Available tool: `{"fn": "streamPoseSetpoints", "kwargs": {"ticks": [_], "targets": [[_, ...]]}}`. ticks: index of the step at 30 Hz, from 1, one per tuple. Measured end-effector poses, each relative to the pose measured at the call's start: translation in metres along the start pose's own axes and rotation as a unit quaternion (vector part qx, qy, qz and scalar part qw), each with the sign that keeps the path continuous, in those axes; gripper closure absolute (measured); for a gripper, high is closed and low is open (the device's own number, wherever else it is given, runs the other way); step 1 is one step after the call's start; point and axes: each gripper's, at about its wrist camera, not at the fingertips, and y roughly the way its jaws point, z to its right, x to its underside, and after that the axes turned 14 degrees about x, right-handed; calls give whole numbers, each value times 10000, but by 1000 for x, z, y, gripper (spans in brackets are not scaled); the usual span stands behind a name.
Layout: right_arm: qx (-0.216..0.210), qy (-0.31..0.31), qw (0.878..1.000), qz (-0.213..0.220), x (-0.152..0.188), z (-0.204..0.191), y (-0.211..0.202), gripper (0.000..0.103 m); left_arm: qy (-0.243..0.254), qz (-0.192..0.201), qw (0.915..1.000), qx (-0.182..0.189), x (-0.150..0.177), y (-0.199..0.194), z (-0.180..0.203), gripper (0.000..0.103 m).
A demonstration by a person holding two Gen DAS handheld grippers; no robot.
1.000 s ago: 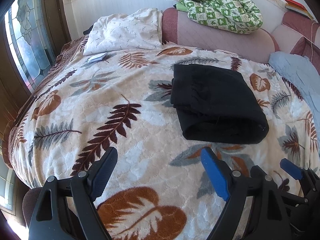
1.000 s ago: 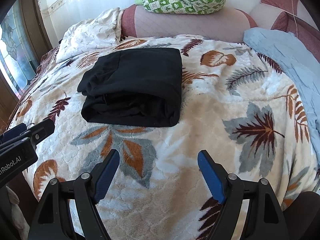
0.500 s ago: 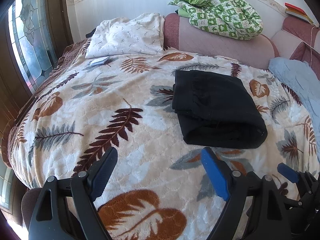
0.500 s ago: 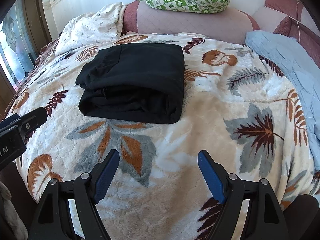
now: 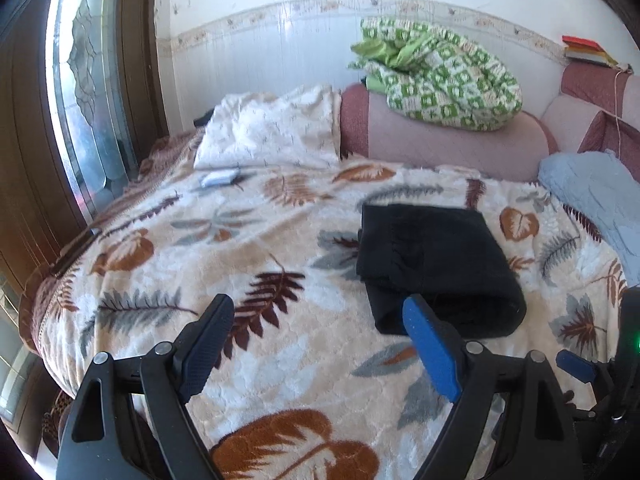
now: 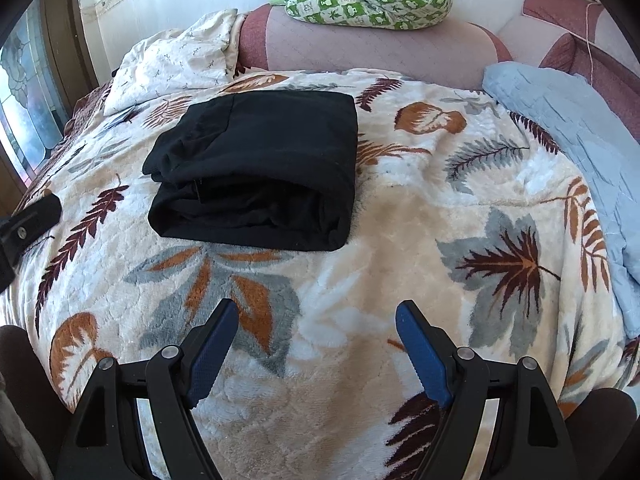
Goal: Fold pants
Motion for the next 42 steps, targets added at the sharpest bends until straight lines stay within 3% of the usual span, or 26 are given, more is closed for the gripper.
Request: {"fn": "streamPoseSetpoints", "kwargs": {"ticks": [3, 9, 14, 24, 42], "targets": [[53, 6, 9998, 185, -2, 1, -7, 18, 214, 488, 9986, 30, -10, -22, 10, 0], [89, 90, 9991, 403, -6, 6, -17, 18, 623, 747, 9947, -332, -22, -35, 25, 0], [89, 98, 9992, 381, -6, 7, -17, 17, 410, 221, 9988, 125, -26, -21, 19, 0], [77, -103, 9993, 348, -2, -4, -14, 17, 57, -863, 9960, 239, 12, 19, 10, 0], [87, -142, 9997, 151, -4, -6, 6, 17, -258, -1665, 9851, 350, 32, 59, -3, 0]]}}
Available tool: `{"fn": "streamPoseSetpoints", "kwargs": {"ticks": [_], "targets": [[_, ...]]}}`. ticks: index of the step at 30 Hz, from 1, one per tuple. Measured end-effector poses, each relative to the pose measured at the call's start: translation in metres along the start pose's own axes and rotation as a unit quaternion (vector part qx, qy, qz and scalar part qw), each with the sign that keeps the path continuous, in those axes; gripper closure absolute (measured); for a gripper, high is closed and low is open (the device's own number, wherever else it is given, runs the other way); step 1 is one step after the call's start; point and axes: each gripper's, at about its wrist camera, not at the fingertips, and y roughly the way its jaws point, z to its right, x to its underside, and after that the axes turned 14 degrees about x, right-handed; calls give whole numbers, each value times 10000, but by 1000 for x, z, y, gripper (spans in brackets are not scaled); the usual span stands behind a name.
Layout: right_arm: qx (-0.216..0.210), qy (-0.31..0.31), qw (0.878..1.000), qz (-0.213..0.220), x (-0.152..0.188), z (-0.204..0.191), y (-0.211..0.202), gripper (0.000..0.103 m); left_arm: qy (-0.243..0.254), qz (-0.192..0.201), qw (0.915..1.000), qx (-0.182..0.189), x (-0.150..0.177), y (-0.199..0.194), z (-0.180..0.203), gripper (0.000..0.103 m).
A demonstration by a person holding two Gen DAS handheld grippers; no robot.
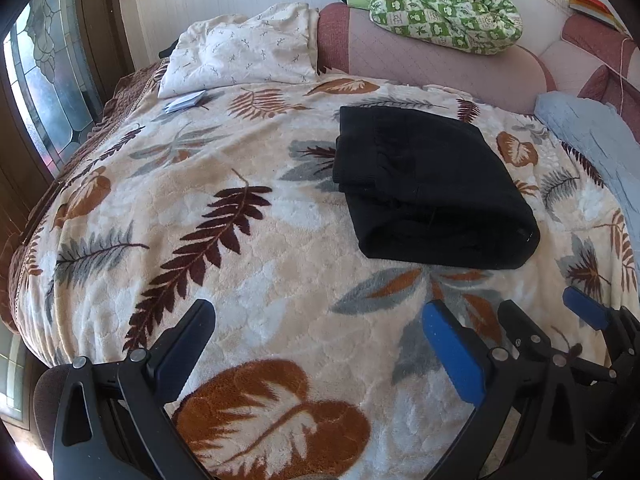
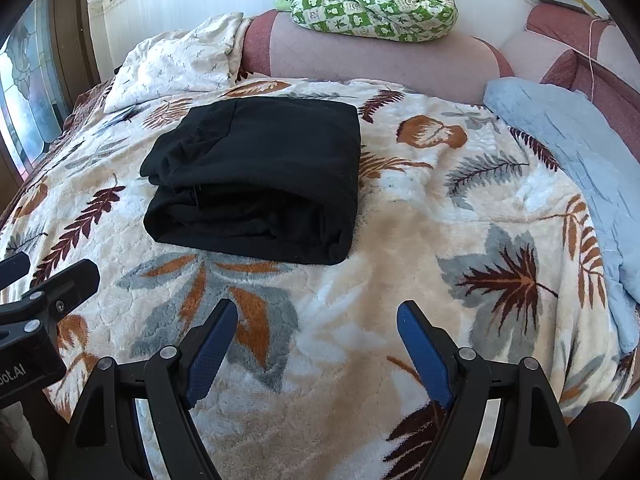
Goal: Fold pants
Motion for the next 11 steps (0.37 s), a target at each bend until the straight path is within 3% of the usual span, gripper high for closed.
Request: {"fn": "streamPoseSetpoints", "kwargs": {"ticks": [11], "targets": [[-133, -268, 9994, -189, -7, -17, 18, 17, -162, -207, 9997, 26, -1, 12, -9, 0]]}}
